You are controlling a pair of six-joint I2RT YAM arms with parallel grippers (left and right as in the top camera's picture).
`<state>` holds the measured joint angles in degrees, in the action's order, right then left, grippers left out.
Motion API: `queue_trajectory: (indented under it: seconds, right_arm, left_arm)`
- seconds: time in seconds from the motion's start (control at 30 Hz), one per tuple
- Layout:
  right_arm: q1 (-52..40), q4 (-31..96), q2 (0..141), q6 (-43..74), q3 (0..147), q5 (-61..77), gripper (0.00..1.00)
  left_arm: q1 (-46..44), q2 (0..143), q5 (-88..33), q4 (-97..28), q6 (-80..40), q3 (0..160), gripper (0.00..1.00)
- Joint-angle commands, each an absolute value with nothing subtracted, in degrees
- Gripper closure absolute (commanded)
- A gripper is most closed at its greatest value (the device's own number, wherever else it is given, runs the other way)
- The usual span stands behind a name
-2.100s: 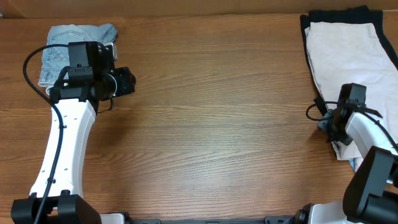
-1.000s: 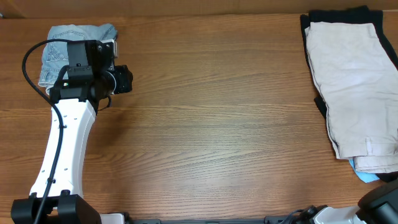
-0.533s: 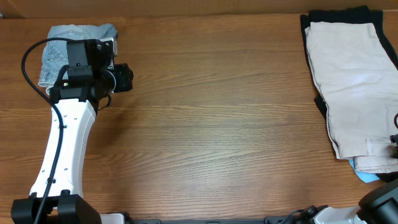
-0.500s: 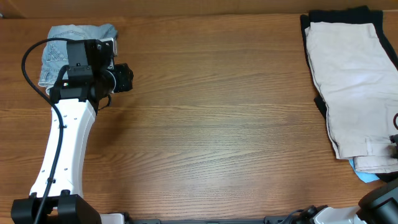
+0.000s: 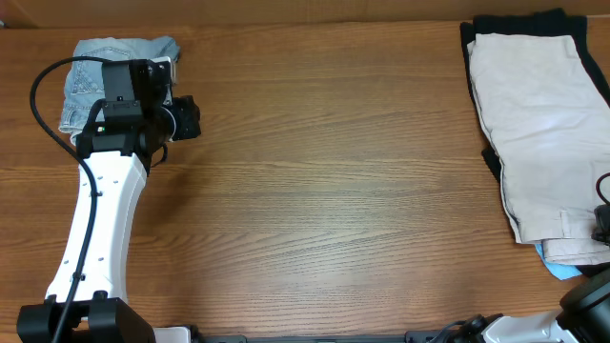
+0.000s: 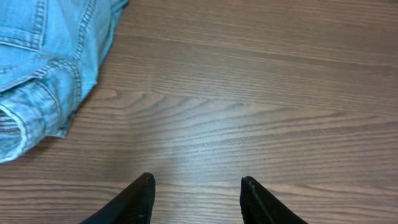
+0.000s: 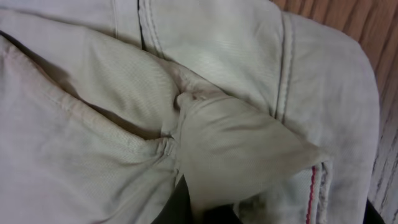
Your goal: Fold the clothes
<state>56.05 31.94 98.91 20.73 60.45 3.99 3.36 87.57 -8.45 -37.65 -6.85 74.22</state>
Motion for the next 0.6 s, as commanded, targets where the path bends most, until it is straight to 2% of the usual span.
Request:
queue_trajectory:
  seconds: [0.0,0.27,0.4,0.57]
  right_arm:
    - [55.8,33.9,97.8,19.3,63.7,9.3,0.96]
    - [48.8,58.0,91.0,9.8,82.2,23.1,0.96]
    - [39.5,64.9,88.2,7.4,86.8,24.8,0.96]
    - [22.4,67.5,86.7,7.4,87.1,25.6,0.96]
  left_arm:
    - [3.0,87.9,-6.6,-36.8,-5.6,75.5,0.54]
    - [3.0,87.9,-6.7,-35.5,-7.8,77.8,0.60]
    - [3.0,87.9,-6.6,-35.5,-7.7,79.4,0.60]
    - [3.1,87.9,-5.8,-35.6,-7.7,80.1,0.60]
